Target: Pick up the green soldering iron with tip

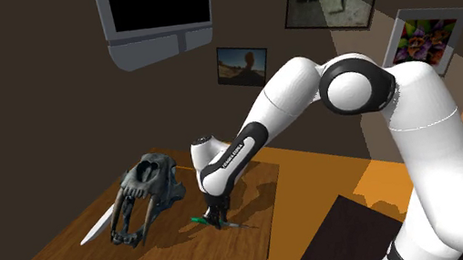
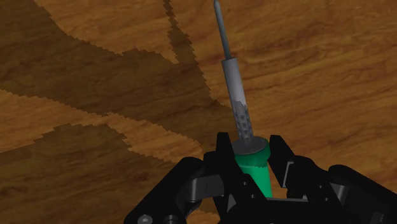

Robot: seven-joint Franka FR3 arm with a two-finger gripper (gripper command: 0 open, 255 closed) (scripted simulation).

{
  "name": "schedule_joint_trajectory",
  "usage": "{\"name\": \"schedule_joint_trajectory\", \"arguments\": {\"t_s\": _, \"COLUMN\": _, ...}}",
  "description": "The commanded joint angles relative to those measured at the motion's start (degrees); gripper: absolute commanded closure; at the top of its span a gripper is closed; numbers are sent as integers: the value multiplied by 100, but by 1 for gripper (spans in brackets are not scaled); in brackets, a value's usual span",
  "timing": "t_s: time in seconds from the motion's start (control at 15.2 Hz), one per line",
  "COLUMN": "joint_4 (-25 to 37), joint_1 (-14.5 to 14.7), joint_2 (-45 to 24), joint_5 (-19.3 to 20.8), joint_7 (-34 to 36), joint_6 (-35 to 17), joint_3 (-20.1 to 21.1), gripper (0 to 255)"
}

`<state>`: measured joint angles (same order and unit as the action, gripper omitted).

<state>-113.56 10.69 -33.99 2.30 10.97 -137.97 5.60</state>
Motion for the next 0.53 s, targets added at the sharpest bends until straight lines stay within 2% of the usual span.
{"name": "schedule_joint_trajectory", "arguments": {"t_s": 0.0, "joint_4": -23, "joint_1": -1, "joint_2": 102, "joint_5": -10, "joint_7": 3, "joint_6": 77, "joint_3": 11, "gripper": 255}}
{"name": "schedule_joint_trajectory", "arguments": {"t_s": 0.46, "joint_4": -81, "joint_1": -29, "joint_2": 541, "joint_5": -58, "joint_7": -17, "joint_6": 457, "joint_3": 47, "gripper": 255}}
